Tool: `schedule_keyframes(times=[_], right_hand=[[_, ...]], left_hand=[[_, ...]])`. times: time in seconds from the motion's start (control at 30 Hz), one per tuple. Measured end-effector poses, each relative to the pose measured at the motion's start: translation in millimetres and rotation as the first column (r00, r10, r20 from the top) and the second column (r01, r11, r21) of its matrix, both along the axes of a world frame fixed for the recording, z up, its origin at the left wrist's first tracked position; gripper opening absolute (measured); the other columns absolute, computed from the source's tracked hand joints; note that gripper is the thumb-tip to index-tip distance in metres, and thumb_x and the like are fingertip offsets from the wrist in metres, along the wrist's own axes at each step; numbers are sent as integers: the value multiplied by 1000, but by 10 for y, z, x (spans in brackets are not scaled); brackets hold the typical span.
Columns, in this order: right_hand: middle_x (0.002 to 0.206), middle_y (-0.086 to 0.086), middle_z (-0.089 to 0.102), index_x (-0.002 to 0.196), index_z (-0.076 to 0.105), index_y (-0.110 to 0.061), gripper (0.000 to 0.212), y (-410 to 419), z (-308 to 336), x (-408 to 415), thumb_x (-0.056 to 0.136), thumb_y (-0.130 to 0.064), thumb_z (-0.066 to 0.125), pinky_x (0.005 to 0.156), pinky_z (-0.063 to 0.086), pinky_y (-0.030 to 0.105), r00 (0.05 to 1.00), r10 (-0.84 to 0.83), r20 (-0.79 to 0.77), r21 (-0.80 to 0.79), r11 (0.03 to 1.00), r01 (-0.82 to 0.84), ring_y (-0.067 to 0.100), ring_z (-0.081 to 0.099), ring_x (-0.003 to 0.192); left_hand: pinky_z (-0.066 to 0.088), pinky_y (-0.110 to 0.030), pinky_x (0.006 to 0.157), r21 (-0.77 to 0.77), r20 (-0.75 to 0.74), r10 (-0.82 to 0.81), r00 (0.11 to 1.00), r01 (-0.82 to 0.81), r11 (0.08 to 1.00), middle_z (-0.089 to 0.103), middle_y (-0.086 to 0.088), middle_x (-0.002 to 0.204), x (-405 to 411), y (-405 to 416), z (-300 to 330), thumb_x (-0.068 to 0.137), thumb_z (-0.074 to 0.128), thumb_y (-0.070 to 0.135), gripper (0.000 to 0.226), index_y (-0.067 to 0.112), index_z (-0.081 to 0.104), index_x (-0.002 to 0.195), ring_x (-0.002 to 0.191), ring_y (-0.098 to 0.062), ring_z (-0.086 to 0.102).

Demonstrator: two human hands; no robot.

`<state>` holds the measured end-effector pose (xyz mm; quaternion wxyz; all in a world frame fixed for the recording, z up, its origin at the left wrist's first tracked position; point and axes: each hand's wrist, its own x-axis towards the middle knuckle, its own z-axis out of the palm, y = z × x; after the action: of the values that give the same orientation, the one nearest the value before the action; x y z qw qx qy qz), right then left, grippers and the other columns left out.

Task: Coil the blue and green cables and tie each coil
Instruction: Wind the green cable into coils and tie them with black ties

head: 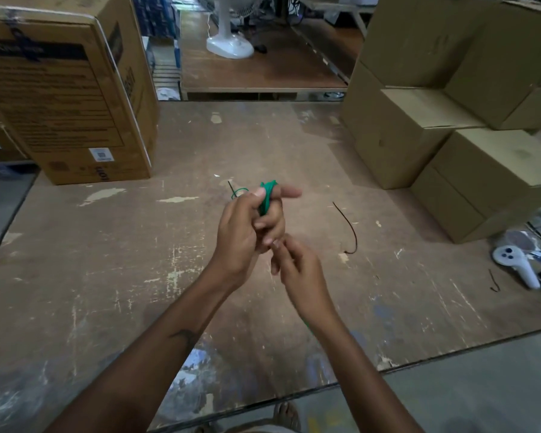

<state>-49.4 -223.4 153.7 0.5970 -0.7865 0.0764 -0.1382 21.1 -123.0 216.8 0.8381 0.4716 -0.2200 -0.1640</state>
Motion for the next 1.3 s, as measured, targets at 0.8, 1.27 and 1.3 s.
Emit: schedule_keyframes(times=[0.8, 1.27, 1.3], right_hand=[[64, -2, 61, 97, 79, -21, 15, -648, 468, 451, 102, -29, 68, 54, 37, 24, 998, 62, -8, -92, 994, -63, 5, 44, 51], [81, 1, 76, 126, 77, -32, 26, -144, 146, -131, 109, -28, 59, 55, 51, 33, 996, 86, -21, 71, 994, -85, 24, 55, 48], [79, 0, 74, 124, 77, -35, 25, -161, 129, -129, 109, -31, 58, 52, 45, 32, 998, 62, -25, 48, 997, -60, 25, 49, 47]], left_hand=[[25, -19, 51, 321, 239, -87, 967, 6, 947, 32, 12, 56, -45, 167, -169, 105, 31, 21, 47, -4, 66, 85, 51, -7, 25], [38, -26, 61, -13, -164, 132, 978, -135, 991, 43, 3, 75, 157, 1, 57, 114, 33, 25, 44, 5, 69, 128, 56, -12, 45], [35, -24, 58, -74, -228, 87, 970, -106, 992, 44, 4, 76, 163, -3, 84, 114, 35, 25, 43, 3, 68, 130, 54, -10, 43]])
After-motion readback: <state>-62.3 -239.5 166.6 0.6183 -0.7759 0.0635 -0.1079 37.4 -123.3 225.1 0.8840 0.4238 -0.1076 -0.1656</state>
